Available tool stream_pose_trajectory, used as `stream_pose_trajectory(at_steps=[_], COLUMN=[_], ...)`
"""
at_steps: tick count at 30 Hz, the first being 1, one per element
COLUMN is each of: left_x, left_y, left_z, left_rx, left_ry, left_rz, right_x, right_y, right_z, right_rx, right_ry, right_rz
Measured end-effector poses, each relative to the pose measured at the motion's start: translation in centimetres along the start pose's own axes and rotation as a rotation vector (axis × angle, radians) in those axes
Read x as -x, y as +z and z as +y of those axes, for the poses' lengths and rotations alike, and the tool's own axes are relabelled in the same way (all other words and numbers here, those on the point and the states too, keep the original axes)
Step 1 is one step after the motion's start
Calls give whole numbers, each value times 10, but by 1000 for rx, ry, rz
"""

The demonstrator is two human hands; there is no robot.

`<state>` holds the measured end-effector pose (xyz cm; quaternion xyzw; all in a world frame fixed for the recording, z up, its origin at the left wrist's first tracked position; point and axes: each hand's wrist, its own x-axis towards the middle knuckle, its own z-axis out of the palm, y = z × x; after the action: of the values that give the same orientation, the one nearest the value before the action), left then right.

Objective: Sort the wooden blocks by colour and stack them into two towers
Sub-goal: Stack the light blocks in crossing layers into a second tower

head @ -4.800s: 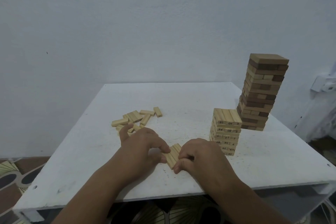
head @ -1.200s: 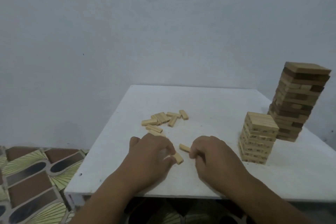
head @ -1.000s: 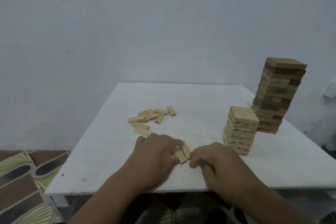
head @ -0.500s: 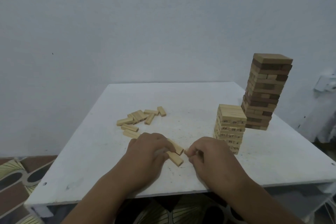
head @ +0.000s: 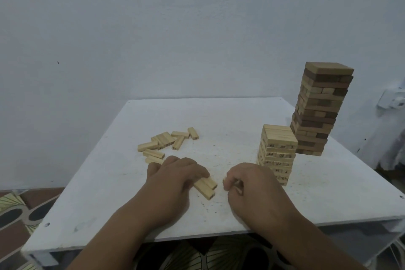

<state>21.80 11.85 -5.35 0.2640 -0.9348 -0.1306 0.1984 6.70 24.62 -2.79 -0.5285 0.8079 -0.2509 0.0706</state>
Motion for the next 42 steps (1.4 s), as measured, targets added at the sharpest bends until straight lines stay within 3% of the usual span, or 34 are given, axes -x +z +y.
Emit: stream_pose_trajectory(at_steps=[4,11,16,19,24,29,36,42], left_x=[1,2,10,10,9,9,-3,-34], left_y=[-1,-4,-15,-16,-14,-18,-30,-29], left_z=[-5,-5,-9,-7,-2,4,32,65], left_rx=[87,100,178,168,159,303,482,531], left_ry=[20,-60,-38,-39,-52,-82,13,112], left_rz=[-1,103,-170,-183,-108,28,259,358], right_x=[-1,-1,-4,-8,-8,-6,-2,-4], right_y=[3,5,0,4,10,1,-44,-84], right_z=[0,8,13,8,8,8,1,11], right_rx=[-33,-174,-195,-156,-168,-163,-134,-93], right_ry=[-45,-164,-189,-229,-190,-228,-297,-253], right_rz=[32,-97,-257,-322,-234,-158,53,169])
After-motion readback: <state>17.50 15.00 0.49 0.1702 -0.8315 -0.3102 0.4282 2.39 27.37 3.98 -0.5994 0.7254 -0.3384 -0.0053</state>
